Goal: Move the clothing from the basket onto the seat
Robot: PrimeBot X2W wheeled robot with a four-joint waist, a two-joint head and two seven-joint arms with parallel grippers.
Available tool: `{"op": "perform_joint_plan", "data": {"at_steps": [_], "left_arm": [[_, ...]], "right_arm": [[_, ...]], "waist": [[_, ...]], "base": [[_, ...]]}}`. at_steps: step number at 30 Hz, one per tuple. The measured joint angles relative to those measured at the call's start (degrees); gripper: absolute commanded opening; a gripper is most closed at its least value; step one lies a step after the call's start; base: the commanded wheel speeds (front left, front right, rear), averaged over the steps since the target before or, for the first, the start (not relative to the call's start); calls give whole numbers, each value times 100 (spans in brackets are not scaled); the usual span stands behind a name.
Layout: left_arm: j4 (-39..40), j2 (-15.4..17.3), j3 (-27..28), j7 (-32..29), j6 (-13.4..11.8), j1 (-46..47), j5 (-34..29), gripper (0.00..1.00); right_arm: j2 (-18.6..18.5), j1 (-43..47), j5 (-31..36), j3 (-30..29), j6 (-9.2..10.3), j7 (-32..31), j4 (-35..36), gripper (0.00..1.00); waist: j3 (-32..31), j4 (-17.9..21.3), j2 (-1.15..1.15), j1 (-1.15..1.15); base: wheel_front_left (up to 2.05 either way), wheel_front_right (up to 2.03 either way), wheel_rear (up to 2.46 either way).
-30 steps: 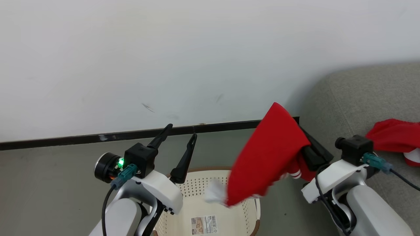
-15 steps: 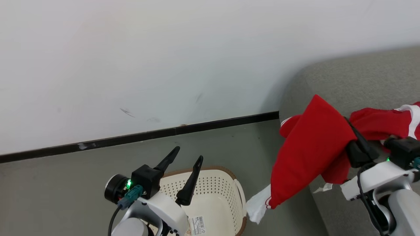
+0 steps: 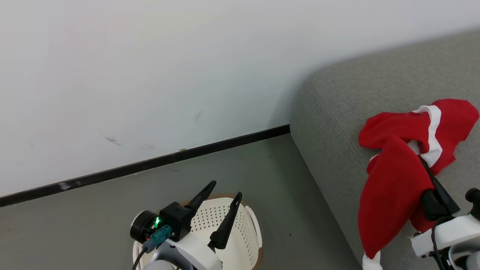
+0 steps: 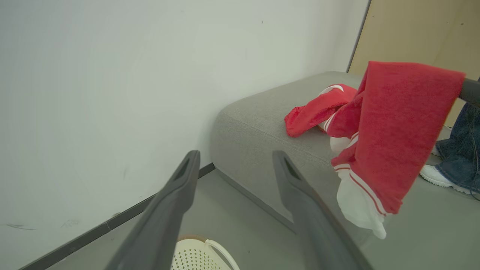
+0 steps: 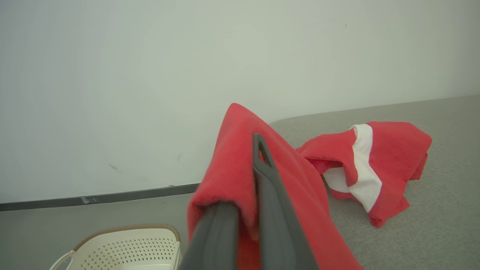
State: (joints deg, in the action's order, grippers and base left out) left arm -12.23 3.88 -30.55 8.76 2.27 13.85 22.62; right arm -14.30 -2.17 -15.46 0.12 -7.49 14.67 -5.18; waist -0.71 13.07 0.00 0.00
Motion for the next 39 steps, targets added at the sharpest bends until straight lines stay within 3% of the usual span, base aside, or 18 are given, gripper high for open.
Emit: {"op": "perform_joint_plan", "data": {"at_steps": [13, 20, 30, 39], "left_arm": [[0, -29, -16, 200, -11, -29, 7, 100], [92, -33, -3, 215, -119, -71, 4, 100], [339, 36, 46, 213, -263, -154, -86, 100], [662, 145, 41, 130, -298, -133, -180, 100]], "right_arm": [[-25, 262, 43, 123, 0, -219, 280, 0], [-244, -389, -158, 305, 0, -370, 280, 0], [-740, -1901, -608, -613, 0, -754, 297, 0], [-1210, -2989, -610, -1195, -1, -1345, -361, 0]], "waist": [[-13, 517, 0, 0], [82, 639, 0, 0], [342, 575, 0, 0], [657, 489, 0, 0]], "base": [[0, 0, 0], [0, 0, 0], [0, 0, 0], [0, 0, 0]]}}
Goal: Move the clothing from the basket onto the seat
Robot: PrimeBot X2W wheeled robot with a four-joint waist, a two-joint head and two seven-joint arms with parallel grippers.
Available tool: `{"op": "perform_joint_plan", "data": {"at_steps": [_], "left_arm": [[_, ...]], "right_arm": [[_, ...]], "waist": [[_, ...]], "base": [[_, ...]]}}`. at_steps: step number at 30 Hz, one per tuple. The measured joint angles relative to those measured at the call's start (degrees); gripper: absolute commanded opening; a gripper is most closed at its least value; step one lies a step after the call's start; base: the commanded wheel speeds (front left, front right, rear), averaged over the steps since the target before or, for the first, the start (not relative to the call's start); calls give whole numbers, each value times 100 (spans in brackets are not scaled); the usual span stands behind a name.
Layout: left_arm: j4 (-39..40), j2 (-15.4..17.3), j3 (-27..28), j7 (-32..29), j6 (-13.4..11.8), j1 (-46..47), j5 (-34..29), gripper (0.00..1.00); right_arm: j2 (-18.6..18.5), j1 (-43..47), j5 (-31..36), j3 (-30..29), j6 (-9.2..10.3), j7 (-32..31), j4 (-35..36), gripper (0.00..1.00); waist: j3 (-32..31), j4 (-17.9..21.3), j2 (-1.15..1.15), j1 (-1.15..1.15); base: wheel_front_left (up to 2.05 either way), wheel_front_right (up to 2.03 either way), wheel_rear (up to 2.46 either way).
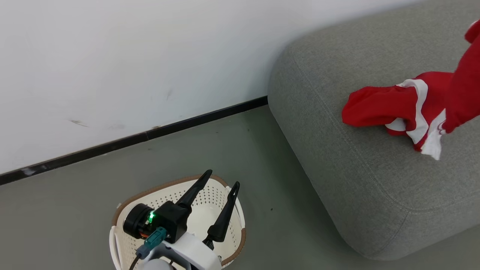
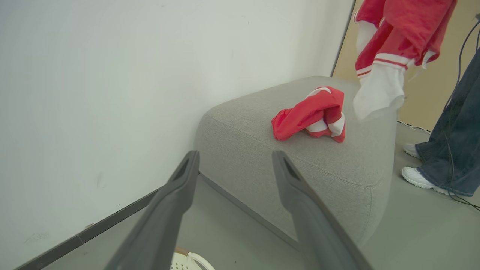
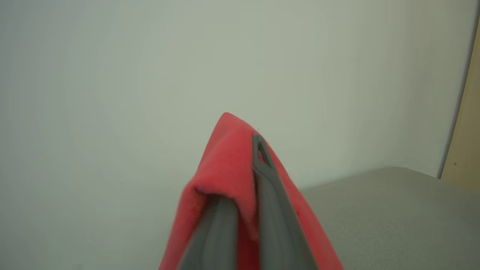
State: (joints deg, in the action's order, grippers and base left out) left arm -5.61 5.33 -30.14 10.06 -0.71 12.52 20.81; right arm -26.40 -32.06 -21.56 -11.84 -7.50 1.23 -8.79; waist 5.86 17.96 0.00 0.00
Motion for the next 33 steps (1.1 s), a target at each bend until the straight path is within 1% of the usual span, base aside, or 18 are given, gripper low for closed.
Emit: {"op": "perform_joint_plan", "data": {"at_steps": [5, 12, 14, 18, 24, 28, 29, 33], "left_arm": [[186, 31, -32, -101, -14, 68, -37, 100], [450, 148, -40, -257, -22, 147, -227, 100], [510, 179, -40, -301, -66, 182, -235, 100], [656, 208, -42, -378, -67, 247, -290, 100], [837, 252, -75, -490, -86, 300, -349, 100], [948, 276, -87, -583, -116, 420, -382, 100], [948, 276, -87, -583, -116, 420, -382, 100], [1043, 300, -110, -648, -116, 500, -427, 100]], "right_arm": [[-229, -407, 49, -298, 0, -177, -478, 0], [-415, -729, 293, -837, 0, -231, -996, 0], [-491, -828, 303, -970, 1, -231, -1101, 0], [-560, -957, 359, -1077, 1, -221, -1285, 0], [-534, -957, 553, -1040, 1, -154, -1660, 0], [-332, -934, 781, -894, 0, -88, -2009, 0], [-332, -934, 781, -894, 0, -88, -2009, 0], [-132, -878, 1084, -698, 0, -68, -2362, 0]], "waist": [[198, -48, 0, 0], [483, -132, 0, 0], [563, -161, 0, 0], [725, -225, 0, 0], [974, -332, 0, 0], [1147, -406, 0, 0], [1147, -406, 0, 0], [1322, -479, 0, 0]], "base": [[0, 0, 0], [0, 0, 0], [0, 0, 0], [0, 0, 0], [0, 0, 0], [0, 0, 0], [0, 0, 0], [0, 0, 0]]}}
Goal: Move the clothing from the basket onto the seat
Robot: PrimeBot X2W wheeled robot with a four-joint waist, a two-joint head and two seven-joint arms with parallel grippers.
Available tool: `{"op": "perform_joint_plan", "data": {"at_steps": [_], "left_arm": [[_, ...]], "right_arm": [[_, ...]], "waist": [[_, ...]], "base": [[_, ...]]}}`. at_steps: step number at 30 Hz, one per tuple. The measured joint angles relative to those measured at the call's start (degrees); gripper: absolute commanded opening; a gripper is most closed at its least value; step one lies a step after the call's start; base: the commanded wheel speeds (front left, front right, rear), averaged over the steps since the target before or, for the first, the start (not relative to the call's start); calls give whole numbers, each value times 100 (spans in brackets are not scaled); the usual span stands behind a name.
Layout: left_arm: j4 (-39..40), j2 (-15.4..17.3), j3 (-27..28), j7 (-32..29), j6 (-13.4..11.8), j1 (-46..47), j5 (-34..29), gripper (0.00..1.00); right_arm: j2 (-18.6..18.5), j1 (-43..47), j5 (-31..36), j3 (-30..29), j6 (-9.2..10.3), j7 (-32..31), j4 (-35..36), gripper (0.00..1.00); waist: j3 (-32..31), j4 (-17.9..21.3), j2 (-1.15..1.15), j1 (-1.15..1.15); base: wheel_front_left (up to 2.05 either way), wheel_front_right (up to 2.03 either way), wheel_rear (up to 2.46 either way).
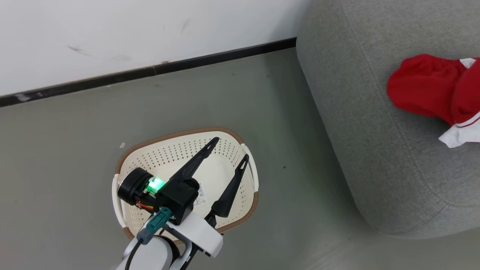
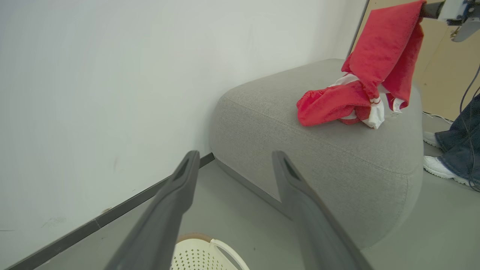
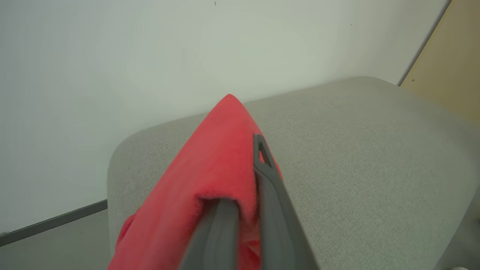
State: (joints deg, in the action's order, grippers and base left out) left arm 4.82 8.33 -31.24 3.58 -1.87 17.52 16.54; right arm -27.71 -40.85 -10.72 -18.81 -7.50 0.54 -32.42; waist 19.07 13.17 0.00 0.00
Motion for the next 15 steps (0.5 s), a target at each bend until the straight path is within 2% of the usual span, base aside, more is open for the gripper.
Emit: {"op": "perform_joint_plan", "data": {"at_steps": [4, 15], "left_arm": [[80, 18, -14, -7, 0, 118, -116, 100], [197, 70, 8, -82, -8, 217, -157, 100]], "right_arm": [[171, 11, 222, 99, 0, 18, -327, 0], [133, -193, 1002, 158, 0, 53, -911, 0]], "waist": [[166, -78, 0, 0], [566, -336, 0, 0]], "base": [[0, 0, 0], [0, 0, 0]]}}
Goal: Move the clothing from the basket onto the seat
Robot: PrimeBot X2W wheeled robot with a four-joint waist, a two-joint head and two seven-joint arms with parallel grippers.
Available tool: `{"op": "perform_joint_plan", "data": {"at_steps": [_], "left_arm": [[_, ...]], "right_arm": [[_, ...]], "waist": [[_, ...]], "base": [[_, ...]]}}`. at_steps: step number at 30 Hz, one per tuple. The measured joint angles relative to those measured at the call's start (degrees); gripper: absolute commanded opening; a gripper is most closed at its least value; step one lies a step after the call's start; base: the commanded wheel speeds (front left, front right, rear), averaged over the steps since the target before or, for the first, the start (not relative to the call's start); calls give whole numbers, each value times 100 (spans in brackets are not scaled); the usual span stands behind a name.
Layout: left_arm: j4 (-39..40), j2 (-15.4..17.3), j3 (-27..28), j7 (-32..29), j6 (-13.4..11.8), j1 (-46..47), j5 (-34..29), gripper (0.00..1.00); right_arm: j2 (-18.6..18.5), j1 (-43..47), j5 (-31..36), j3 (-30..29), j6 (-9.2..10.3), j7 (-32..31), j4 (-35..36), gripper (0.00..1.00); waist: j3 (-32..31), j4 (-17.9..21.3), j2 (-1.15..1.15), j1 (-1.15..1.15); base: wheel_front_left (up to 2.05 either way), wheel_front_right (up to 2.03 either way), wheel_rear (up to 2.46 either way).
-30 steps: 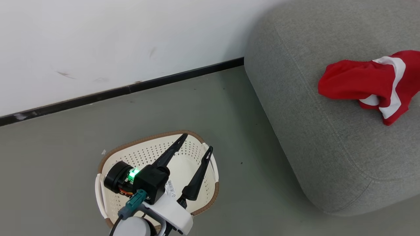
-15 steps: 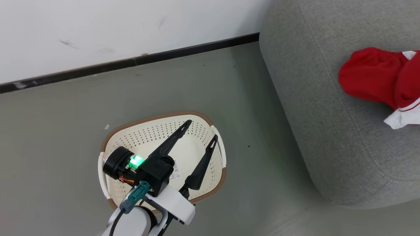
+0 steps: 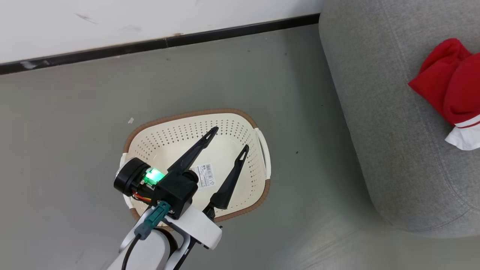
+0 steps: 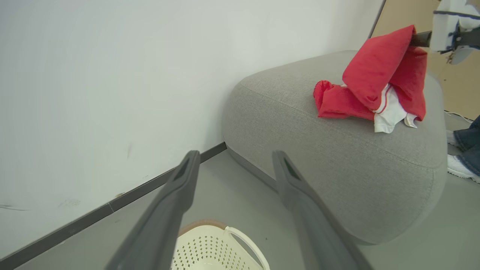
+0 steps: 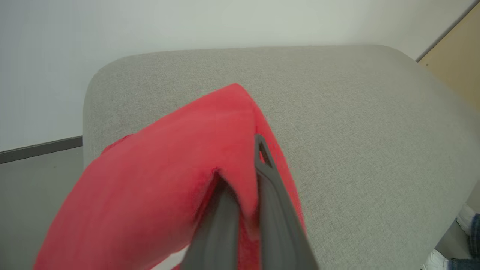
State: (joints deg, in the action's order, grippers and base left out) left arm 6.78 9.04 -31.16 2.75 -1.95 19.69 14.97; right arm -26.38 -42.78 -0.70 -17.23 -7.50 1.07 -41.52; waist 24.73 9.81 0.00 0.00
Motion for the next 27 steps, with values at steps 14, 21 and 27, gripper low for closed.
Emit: {"op": "perform_joint_plan", "data": {"at_steps": [14, 21, 27], "left_arm": [[8, 36, 10, -15, 9, 148, -47, 100], [-75, 7, 0, 34, 19, 155, -27, 100], [-186, -13, -15, 60, 73, 155, 16, 100]], "right_arm": [[140, -8, 467, -489, 0, 237, -489, 31], [237, -14, 478, -542, 0, 501, -495, 100], [259, 6, 352, -547, 0, 711, -488, 100]], "waist": [[255, -187, 0, 0], [233, -91, 0, 0], [198, 39, 0, 0]], "base": [[0, 0, 0], [0, 0, 0], [0, 0, 0]]}}
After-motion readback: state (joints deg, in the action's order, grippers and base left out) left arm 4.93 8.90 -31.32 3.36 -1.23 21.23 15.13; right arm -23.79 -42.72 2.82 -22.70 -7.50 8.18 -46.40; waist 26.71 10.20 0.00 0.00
